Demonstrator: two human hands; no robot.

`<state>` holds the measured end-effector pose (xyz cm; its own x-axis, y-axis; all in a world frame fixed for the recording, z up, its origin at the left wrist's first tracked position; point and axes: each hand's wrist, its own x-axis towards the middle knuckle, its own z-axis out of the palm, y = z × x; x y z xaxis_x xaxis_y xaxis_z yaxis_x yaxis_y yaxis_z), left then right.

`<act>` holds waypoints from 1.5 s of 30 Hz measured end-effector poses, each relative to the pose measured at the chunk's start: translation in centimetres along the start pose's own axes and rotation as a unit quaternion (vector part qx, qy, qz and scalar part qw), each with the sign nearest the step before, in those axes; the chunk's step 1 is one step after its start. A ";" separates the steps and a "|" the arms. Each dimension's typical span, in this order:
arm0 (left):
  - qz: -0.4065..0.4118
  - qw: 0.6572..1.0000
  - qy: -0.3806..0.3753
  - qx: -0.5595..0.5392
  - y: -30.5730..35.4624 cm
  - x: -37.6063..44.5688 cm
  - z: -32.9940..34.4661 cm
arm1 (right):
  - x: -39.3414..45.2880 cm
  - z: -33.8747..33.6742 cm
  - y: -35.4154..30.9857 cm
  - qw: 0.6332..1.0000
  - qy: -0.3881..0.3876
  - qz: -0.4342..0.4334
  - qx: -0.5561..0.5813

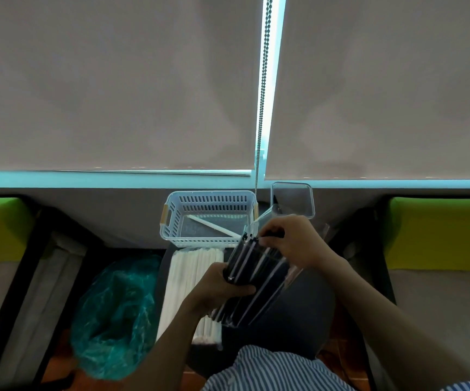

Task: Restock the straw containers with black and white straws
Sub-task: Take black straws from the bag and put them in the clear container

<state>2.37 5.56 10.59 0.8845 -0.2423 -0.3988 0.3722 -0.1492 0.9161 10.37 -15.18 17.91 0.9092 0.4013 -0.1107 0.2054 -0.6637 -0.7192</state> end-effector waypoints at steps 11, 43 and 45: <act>-0.004 0.999 0.029 -0.020 0.1 -0.4 0.4 | -0.5 -0.5 0.1 0.997 0.037 0.019 0.070; -0.030 0.998 0.048 -0.017 -0.1 -0.1 0.7 | 0.3 1.2 -1.1 0.994 0.029 0.009 0.100; -0.028 0.998 0.052 -0.022 -0.1 0.0 0.7 | 0.2 1.1 -1.4 0.988 0.045 0.017 0.147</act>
<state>2.11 4.90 10.51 0.8853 -0.1331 -0.4457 0.4326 -0.1161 0.8941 9.83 -13.50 18.10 0.9449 0.3160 -0.0856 0.0729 -0.4578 -0.8860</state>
